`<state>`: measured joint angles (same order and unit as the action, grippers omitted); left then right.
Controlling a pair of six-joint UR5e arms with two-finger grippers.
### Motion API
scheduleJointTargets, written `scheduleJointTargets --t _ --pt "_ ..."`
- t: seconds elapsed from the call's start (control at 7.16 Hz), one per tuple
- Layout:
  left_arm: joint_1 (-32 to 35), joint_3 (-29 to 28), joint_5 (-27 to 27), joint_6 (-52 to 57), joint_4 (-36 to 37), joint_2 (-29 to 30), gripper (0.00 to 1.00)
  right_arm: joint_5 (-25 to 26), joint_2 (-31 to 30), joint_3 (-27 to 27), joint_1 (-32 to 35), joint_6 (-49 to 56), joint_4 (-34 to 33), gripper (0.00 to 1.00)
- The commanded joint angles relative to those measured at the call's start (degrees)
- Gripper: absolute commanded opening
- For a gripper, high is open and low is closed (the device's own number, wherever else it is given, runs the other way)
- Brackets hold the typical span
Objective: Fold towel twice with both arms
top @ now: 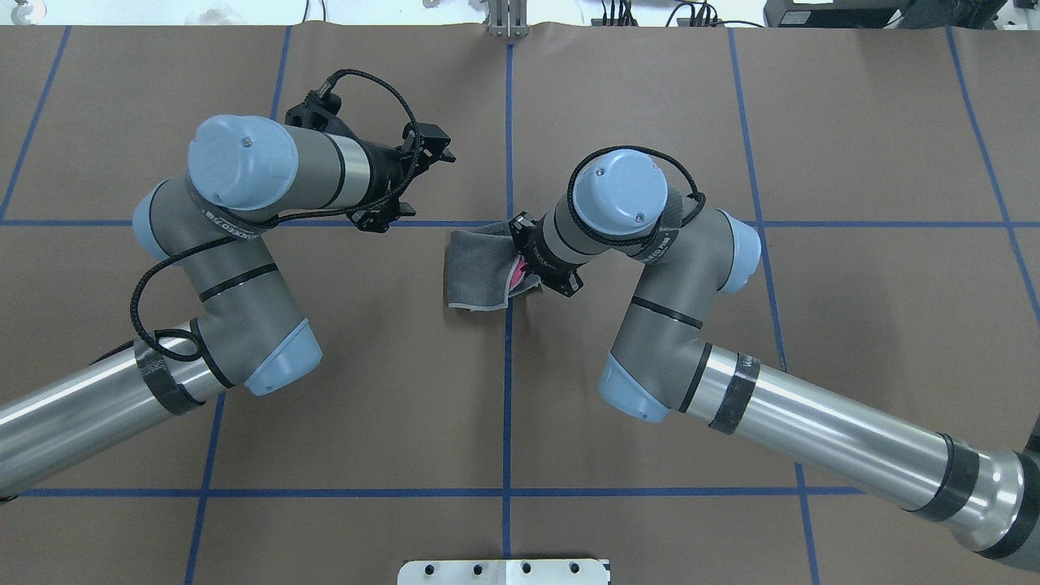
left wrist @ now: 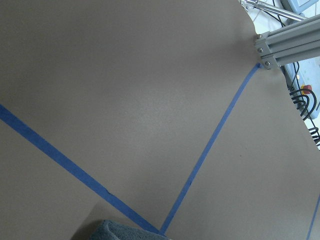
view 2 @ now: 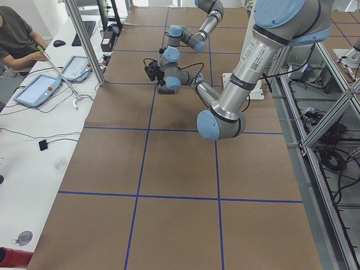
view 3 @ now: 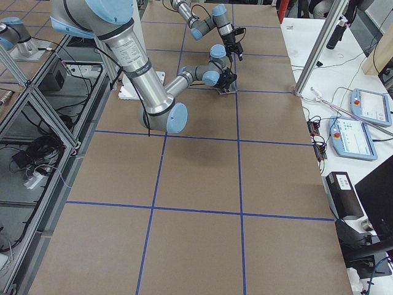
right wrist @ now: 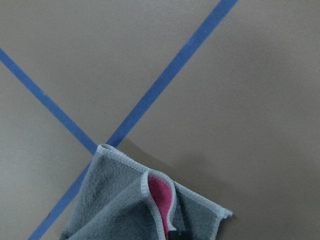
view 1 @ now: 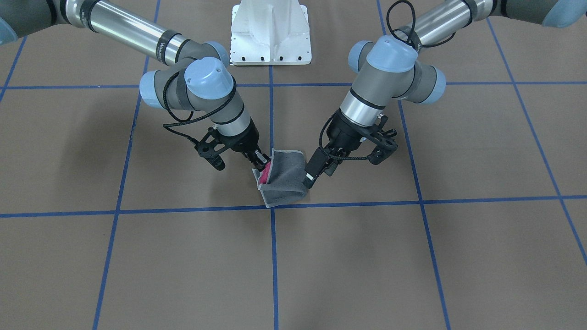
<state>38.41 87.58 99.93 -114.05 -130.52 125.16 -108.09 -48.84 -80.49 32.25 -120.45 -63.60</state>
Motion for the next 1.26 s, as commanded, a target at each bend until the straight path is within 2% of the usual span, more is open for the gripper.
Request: scheduleJointTargets --t 0.0,0.28,0.7,0.84,0.98,1.12 --pt "0.0 0.0 0.0 0.0 0.0 0.1 1.0 0.1 -0.1 -0.3 0.0 0.3 0.1 1.0" --pt "0.0 0.0 0.1 0.1 0.0 0.1 1.0 0.0 -0.7 -2.2 0.0 0.5 -0.2 1.0" --pt "0.3 0.8 0.3 0.2 0.0 -0.2 1.0 0.1 -0.1 -1.7 -0.3 0.4 -0.1 1.0" --pt "0.3 1.9 0.7 0.4 0.0 -0.4 1.0 0.9 0.1 -1.9 -1.7 -0.2 -0.2 1.0" --pt "0.6 3.0 2.1 0.4 0.0 -1.7 1.0 4.1 0.4 -2.0 -3.1 -0.8 -0.3 1.0" --pt "1.0 4.3 2.4 0.5 0.0 -3.1 1.0 4.3 0.8 -2.0 -3.6 -2.7 -0.4 1.0"
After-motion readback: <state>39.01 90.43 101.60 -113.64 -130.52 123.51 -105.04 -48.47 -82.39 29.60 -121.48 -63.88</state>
